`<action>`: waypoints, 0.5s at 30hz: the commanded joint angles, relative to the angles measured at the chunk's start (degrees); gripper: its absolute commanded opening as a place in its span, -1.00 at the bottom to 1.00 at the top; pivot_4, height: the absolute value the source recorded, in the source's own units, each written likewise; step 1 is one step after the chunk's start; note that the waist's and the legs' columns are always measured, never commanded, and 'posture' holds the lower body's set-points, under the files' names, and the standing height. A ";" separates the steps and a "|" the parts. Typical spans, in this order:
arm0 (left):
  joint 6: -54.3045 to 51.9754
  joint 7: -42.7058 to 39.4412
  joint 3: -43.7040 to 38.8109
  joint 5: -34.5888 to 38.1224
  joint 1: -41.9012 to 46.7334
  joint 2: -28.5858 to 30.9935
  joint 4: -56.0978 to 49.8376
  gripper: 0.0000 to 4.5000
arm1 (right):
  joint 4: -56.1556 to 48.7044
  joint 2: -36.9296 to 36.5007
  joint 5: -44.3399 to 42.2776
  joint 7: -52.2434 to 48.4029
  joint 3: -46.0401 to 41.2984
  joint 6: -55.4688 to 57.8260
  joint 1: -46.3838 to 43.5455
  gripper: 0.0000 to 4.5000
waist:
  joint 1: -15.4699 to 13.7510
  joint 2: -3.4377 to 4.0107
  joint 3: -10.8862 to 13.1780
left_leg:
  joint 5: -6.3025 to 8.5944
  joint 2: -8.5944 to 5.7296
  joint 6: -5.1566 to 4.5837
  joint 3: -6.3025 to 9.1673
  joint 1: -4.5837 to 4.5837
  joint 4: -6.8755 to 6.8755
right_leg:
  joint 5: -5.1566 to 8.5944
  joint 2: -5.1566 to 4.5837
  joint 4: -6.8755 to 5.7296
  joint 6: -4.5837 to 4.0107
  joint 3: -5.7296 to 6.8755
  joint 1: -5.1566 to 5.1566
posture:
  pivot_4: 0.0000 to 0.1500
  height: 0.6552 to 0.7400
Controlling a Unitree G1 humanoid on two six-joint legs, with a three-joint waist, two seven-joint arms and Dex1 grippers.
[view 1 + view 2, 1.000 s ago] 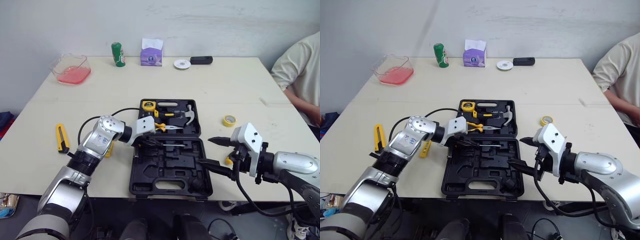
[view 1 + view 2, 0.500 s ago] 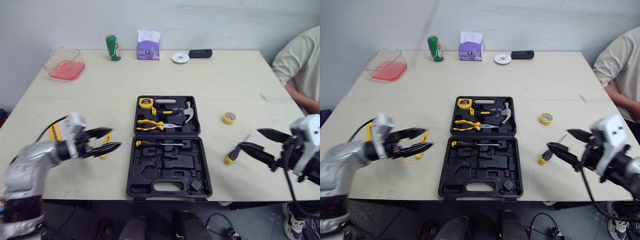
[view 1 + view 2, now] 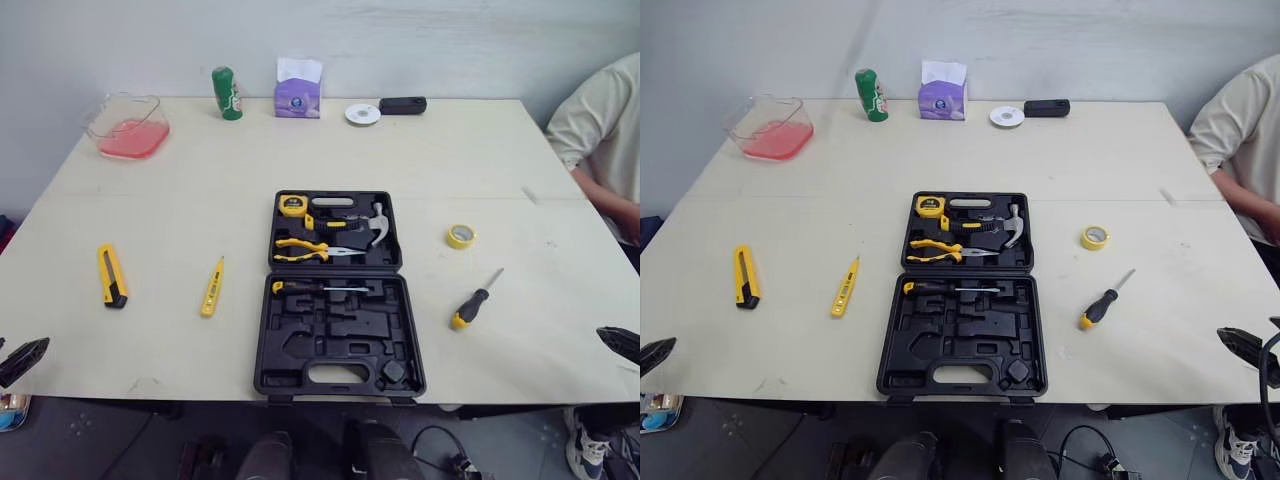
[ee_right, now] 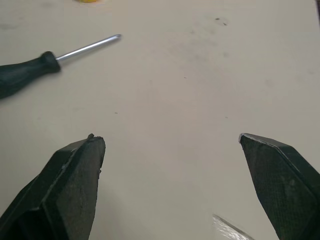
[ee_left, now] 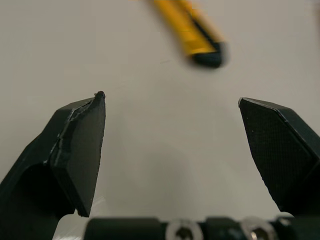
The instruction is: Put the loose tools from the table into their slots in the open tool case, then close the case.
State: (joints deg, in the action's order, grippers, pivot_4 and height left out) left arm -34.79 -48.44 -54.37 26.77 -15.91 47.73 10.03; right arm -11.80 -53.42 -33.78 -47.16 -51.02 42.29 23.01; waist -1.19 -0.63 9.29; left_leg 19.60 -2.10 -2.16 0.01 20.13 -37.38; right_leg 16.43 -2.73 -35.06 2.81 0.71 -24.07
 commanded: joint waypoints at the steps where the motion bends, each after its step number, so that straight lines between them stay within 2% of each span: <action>1: 1.86 -1.12 1.49 0.81 1.60 2.08 -1.05 0.98 | -4.07 0.49 -0.79 0.48 -0.13 -0.47 -1.82 1.00 | -0.22 0.02 0.02 | -0.10 0.02 0.04 -0.04 0.00 0.03 | -0.02 -0.07 0.00 0.02 0.02 0.02 | 1.00 1.00; 8: -2.26 -4.16 8.70 4.92 4.55 3.72 -12.19 0.98 | -15.56 4.97 -5.24 6.65 1.48 6.56 -4.24 1.00 | -0.16 0.05 0.03 | -0.37 0.90 0.34 -1.24 0.22 0.26 | 0.02 -0.57 -0.01 -0.04 0.34 0.02 | 1.00 1.00; 11: -8.13 -7.36 18.57 12.00 11.88 6.23 -23.36 0.98 | -29.27 11.96 -13.53 18.55 4.52 15.07 -6.30 1.00 | -0.19 -0.01 0.01 | -0.41 1.10 0.41 -1.40 0.37 0.28 | 0.04 -0.60 0.02 -0.05 0.31 0.01 | 1.00 1.00; 15: -13.97 -9.20 30.31 20.05 23.76 6.83 -32.72 0.98 | -39.51 23.36 -20.44 37.90 9.96 23.38 -11.19 1.00 | 0.06 -0.05 -0.02 | -0.79 1.33 1.04 -1.60 1.05 0.24 | 0.03 -0.75 -0.16 -0.03 0.15 -0.40 | 1.00 1.00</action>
State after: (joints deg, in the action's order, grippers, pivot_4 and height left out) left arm -46.54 -56.76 -26.84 42.86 5.67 53.77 -18.88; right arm -47.32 -31.44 -51.34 -17.32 -41.19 62.55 12.37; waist -1.13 -0.67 9.27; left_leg 18.74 -0.77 -1.14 -1.60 21.25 -37.17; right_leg 16.43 -3.47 -35.25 2.82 0.86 -24.54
